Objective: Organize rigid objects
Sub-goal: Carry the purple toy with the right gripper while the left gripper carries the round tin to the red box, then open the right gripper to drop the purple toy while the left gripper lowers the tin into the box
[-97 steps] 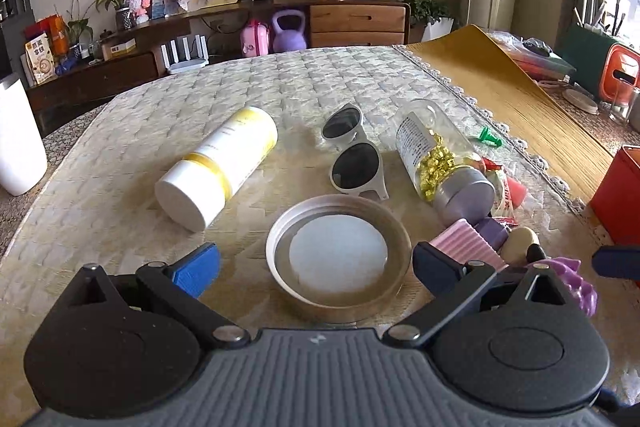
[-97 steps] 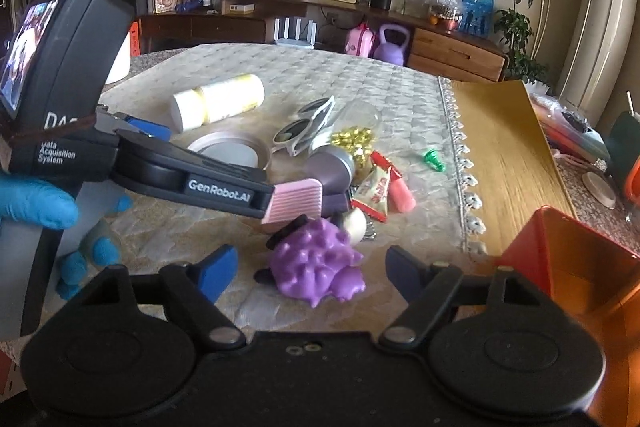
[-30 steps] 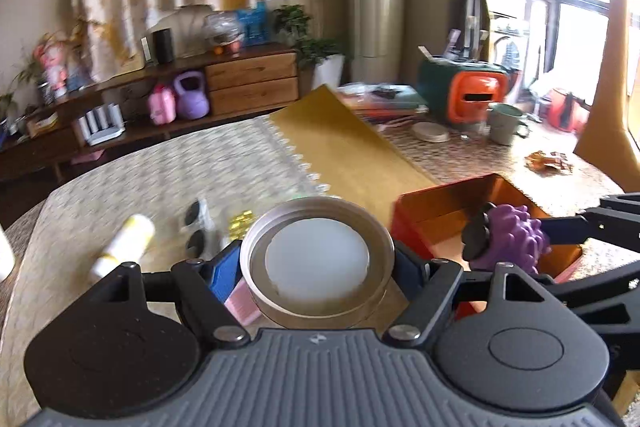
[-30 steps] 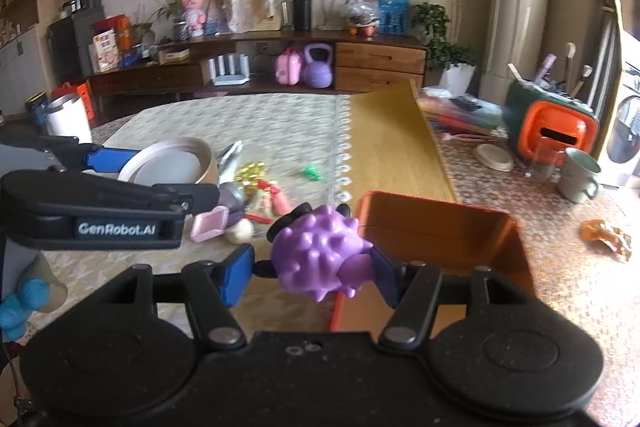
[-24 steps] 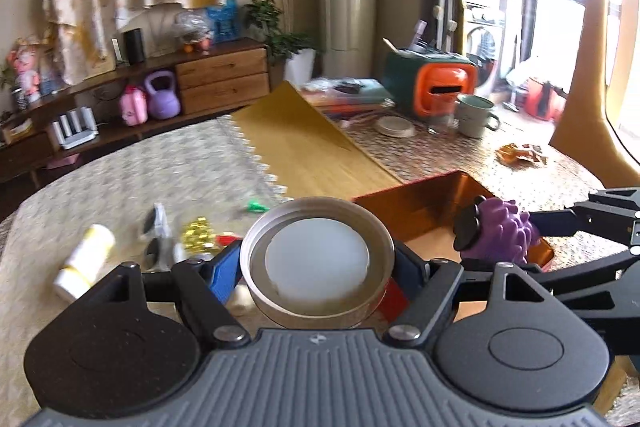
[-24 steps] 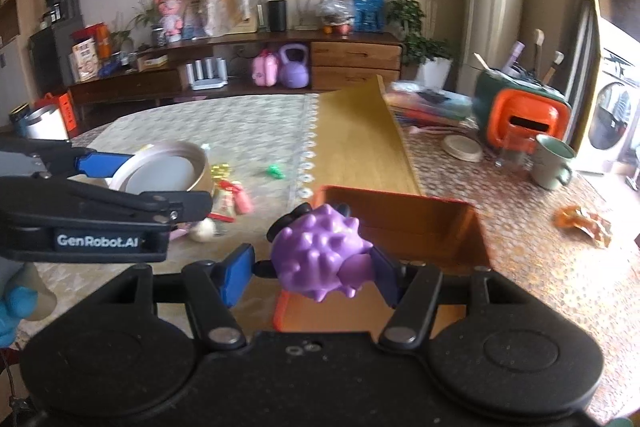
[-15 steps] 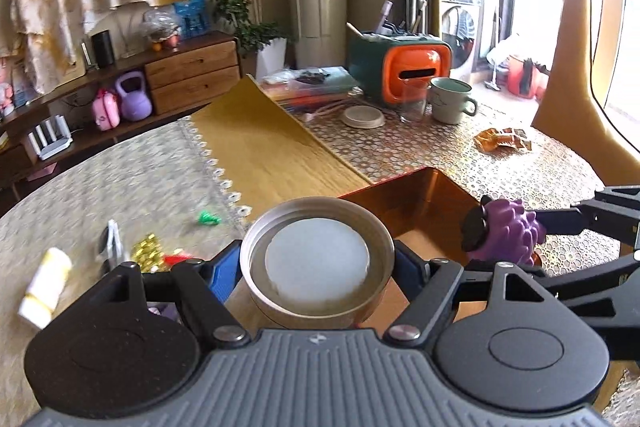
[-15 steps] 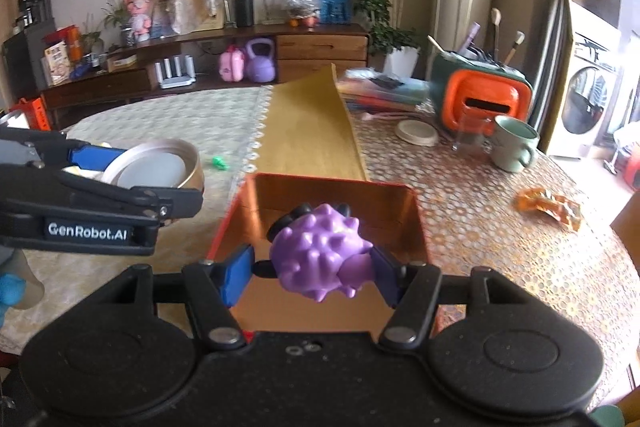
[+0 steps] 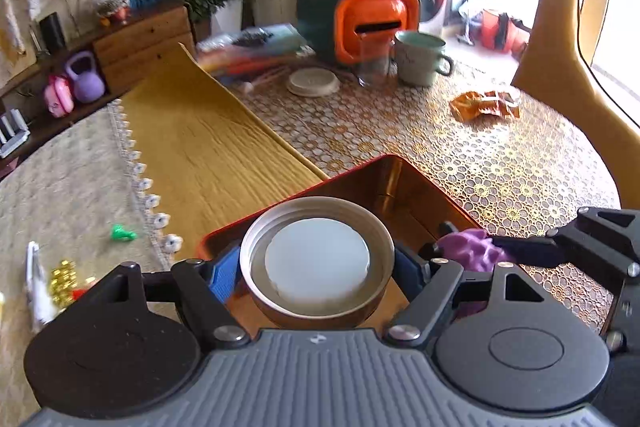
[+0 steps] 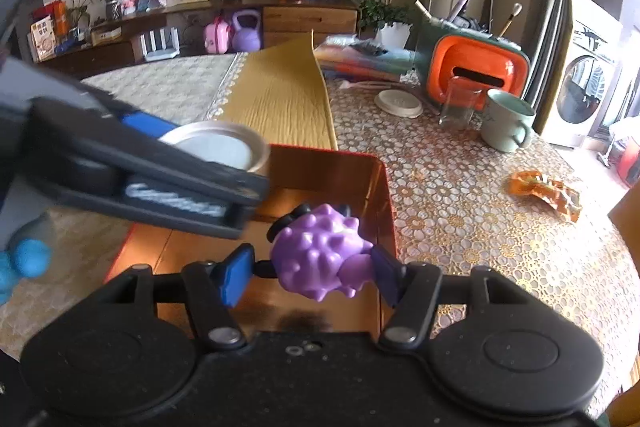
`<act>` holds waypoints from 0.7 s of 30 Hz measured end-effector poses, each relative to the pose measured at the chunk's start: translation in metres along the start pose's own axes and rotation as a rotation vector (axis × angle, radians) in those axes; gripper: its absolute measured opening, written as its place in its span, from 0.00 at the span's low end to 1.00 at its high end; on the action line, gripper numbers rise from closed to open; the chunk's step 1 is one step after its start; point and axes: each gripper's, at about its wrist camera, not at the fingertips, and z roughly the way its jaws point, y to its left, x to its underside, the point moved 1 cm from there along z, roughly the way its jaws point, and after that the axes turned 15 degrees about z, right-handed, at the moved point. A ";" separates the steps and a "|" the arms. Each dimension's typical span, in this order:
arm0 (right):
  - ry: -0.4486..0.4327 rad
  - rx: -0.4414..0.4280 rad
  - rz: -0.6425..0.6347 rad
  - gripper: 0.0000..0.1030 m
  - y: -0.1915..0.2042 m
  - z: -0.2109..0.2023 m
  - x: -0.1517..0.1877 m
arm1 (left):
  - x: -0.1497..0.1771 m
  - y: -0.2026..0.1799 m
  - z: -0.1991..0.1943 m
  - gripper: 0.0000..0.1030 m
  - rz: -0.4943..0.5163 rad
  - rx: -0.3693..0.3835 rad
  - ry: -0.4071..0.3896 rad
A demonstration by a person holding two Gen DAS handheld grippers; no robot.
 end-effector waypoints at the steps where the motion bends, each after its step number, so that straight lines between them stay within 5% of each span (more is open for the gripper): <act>1: 0.004 -0.001 -0.001 0.60 0.000 0.002 0.000 | -0.002 -0.001 0.006 0.75 0.001 0.007 0.008; 21: 0.061 0.017 -0.047 0.53 0.006 0.028 0.002 | -0.001 0.006 0.072 0.75 -0.036 0.066 0.177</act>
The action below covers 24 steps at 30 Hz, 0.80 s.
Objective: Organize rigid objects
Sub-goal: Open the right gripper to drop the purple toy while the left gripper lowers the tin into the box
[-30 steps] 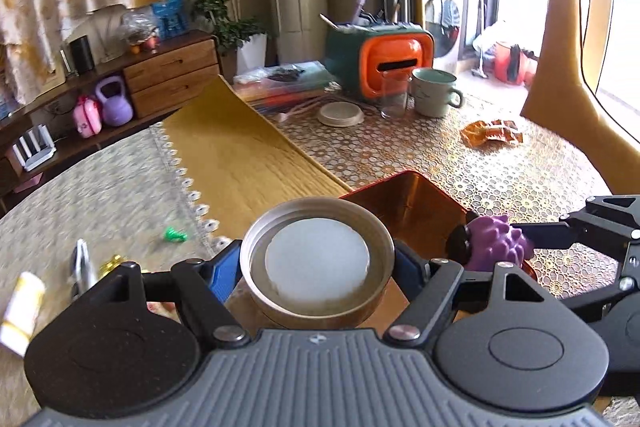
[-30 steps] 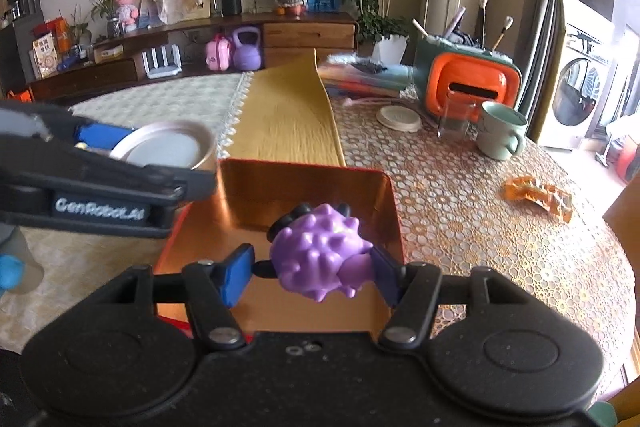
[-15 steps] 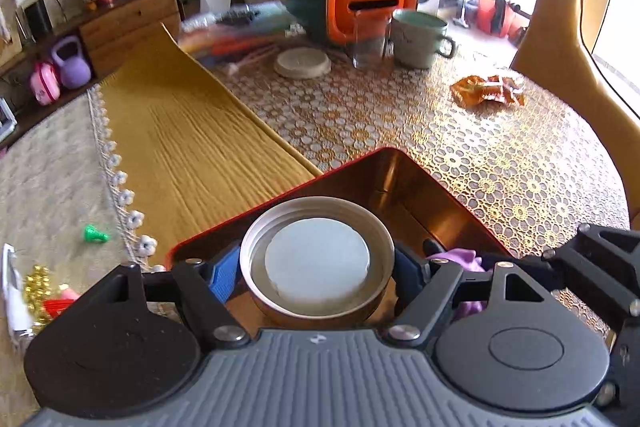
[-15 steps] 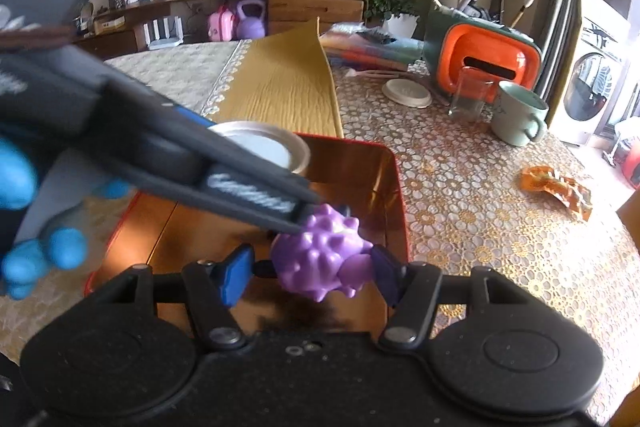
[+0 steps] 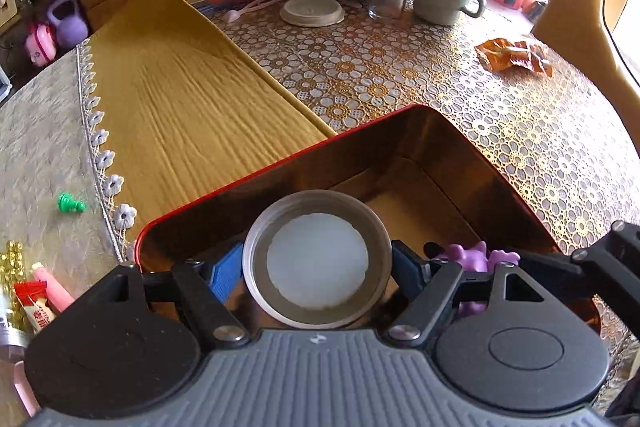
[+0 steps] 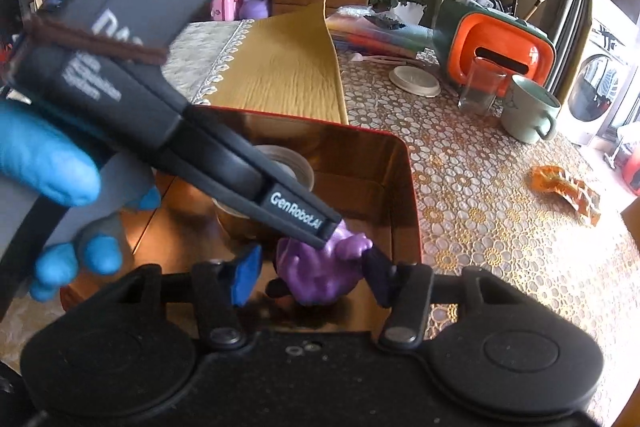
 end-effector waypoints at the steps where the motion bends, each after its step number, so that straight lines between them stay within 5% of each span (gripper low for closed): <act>1: -0.004 -0.002 0.002 0.54 0.000 -0.002 0.000 | 0.000 -0.001 0.000 0.75 0.006 -0.003 0.000; 4: -0.025 -0.001 0.000 0.62 0.000 -0.006 0.000 | 0.000 -0.002 0.000 0.75 0.011 -0.008 0.005; 24: -0.077 -0.007 0.090 0.68 -0.008 -0.039 0.004 | 0.014 -0.001 -0.063 0.75 0.004 -0.025 -0.126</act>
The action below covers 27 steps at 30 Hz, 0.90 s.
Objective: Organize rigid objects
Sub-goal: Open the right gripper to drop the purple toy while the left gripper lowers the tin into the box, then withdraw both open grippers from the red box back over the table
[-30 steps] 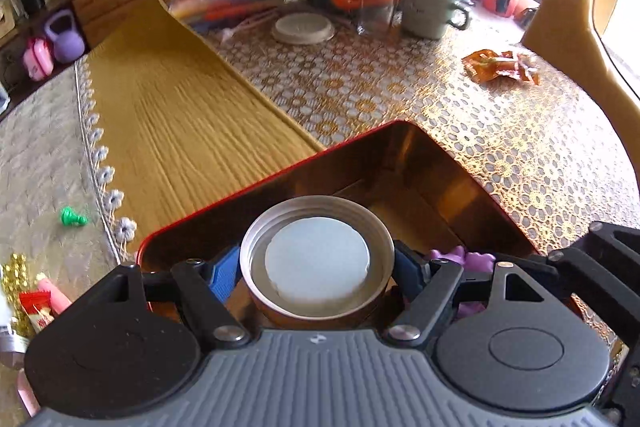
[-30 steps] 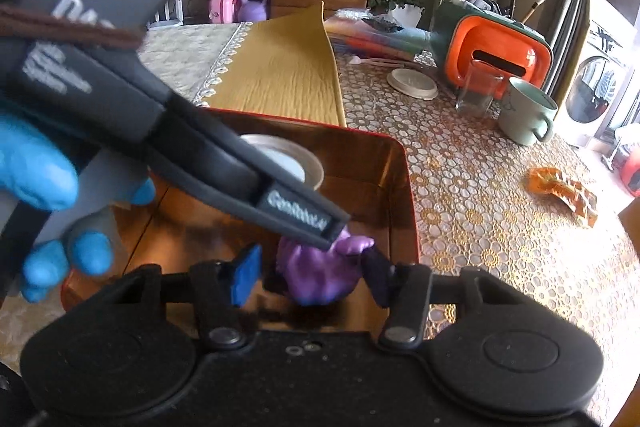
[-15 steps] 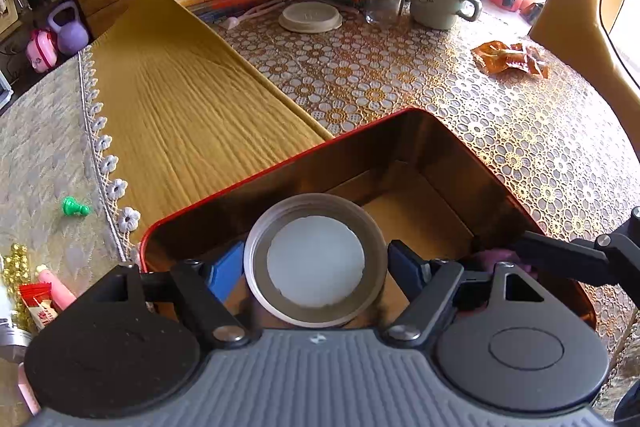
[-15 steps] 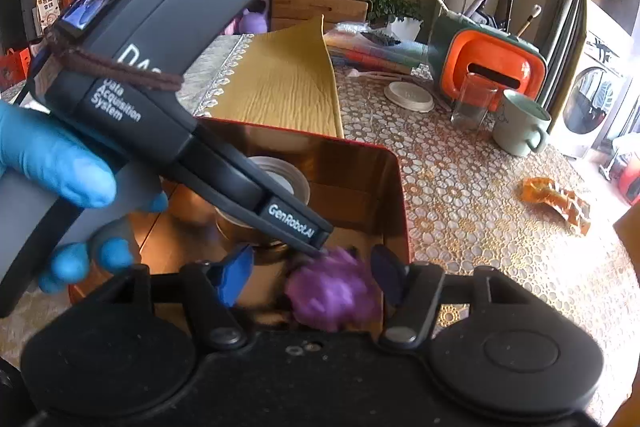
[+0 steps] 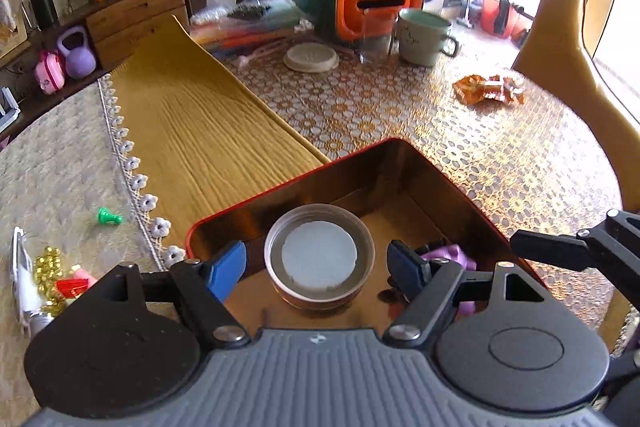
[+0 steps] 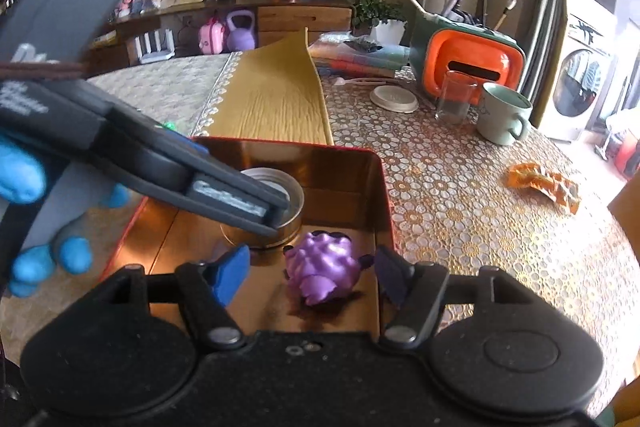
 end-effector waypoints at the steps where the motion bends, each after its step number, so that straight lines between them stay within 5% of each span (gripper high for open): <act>1: -0.003 -0.001 0.008 0.68 -0.001 -0.003 0.000 | 0.001 0.001 -0.006 0.75 -0.005 -0.002 -0.009; 16: -0.046 -0.043 0.050 0.81 0.022 -0.038 0.007 | 0.043 0.015 -0.088 0.75 -0.052 -0.021 -0.132; 27: -0.056 -0.129 0.037 0.91 0.062 -0.058 0.014 | 0.088 0.037 -0.139 0.82 -0.069 -0.115 -0.206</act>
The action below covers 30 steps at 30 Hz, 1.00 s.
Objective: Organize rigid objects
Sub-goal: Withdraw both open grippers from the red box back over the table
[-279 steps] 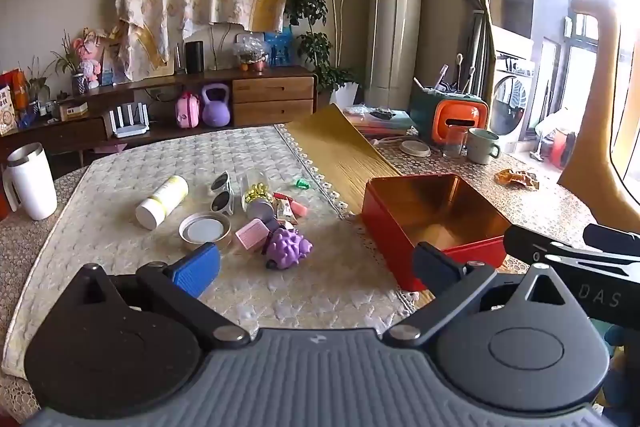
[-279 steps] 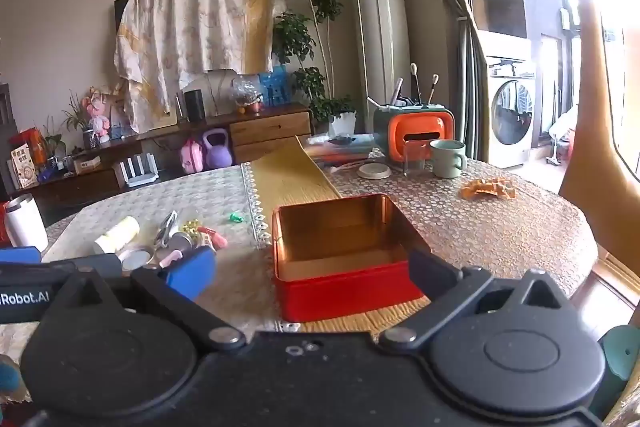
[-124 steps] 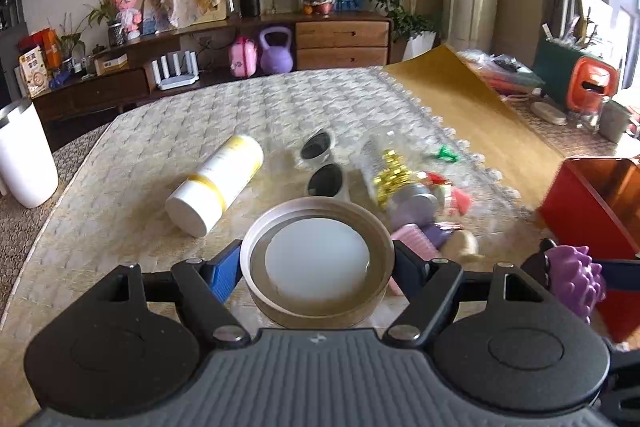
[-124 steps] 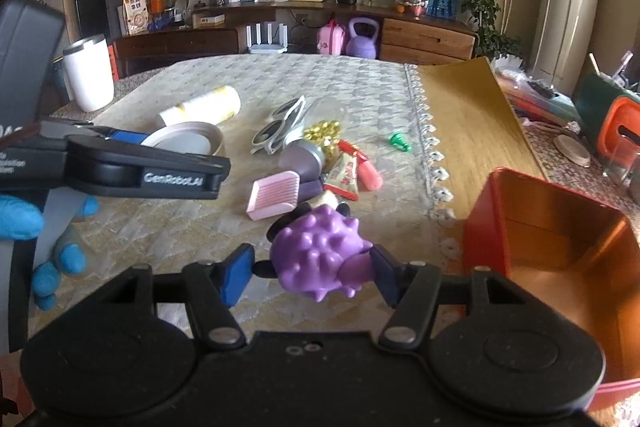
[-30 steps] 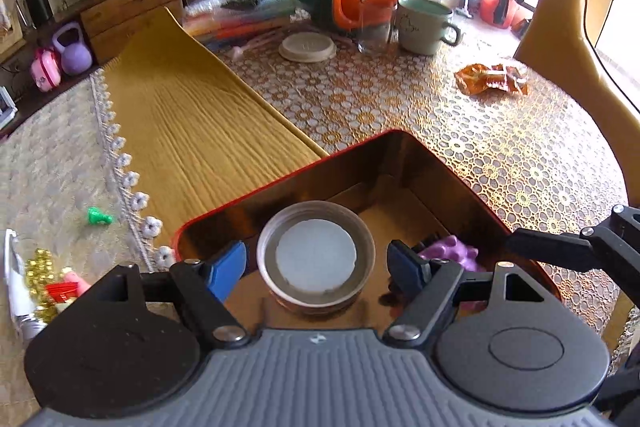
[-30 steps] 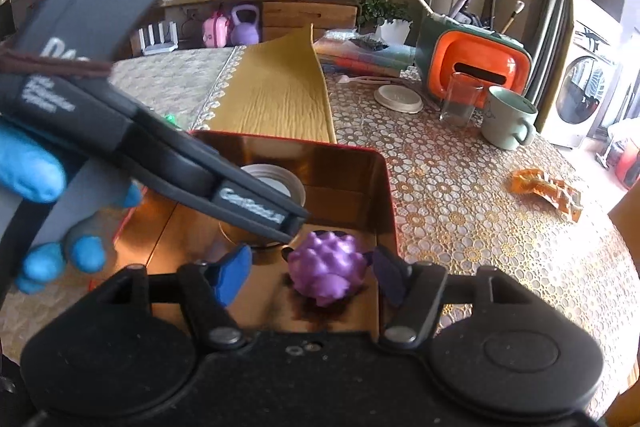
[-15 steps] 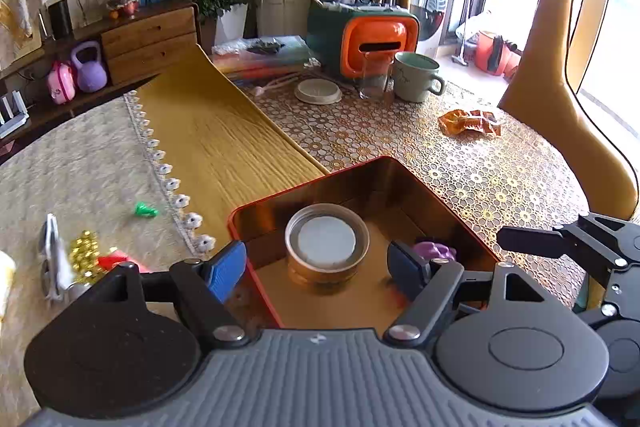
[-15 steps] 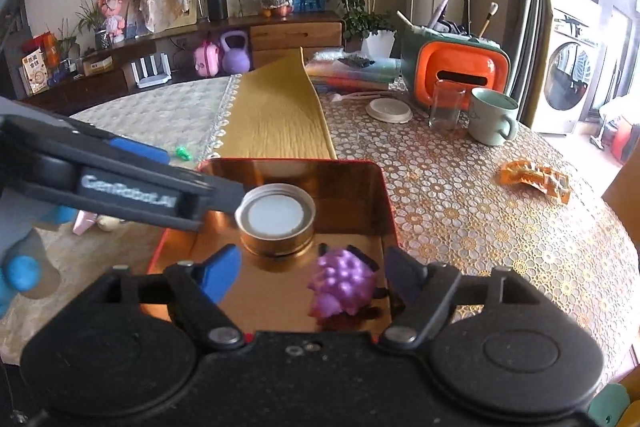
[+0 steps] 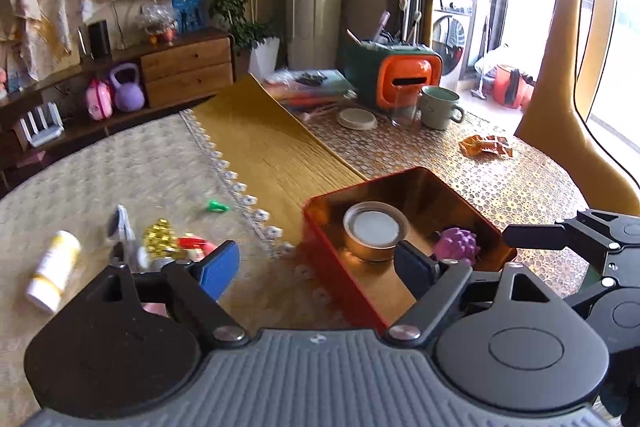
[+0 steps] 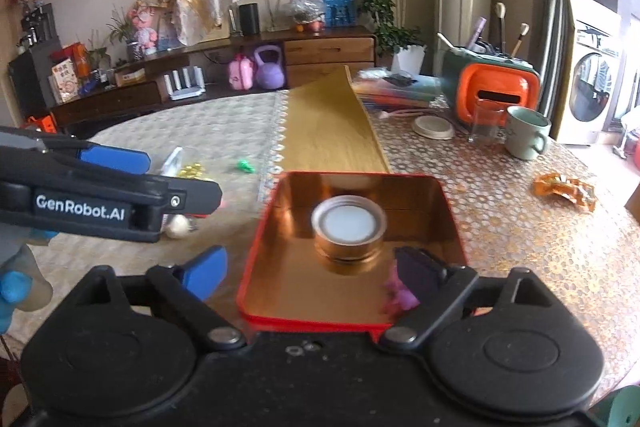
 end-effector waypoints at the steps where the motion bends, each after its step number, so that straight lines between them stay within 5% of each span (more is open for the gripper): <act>1: 0.002 -0.007 -0.003 0.91 0.004 0.000 0.001 | 0.003 0.003 -0.004 0.82 -0.001 -0.013 -0.005; 17: 0.034 -0.104 -0.064 1.00 0.058 0.017 0.021 | 0.057 0.059 -0.040 0.86 -0.059 -0.146 -0.002; 30: 0.079 -0.152 -0.162 1.00 0.098 0.052 0.023 | 0.092 0.151 -0.028 0.91 -0.187 -0.292 0.034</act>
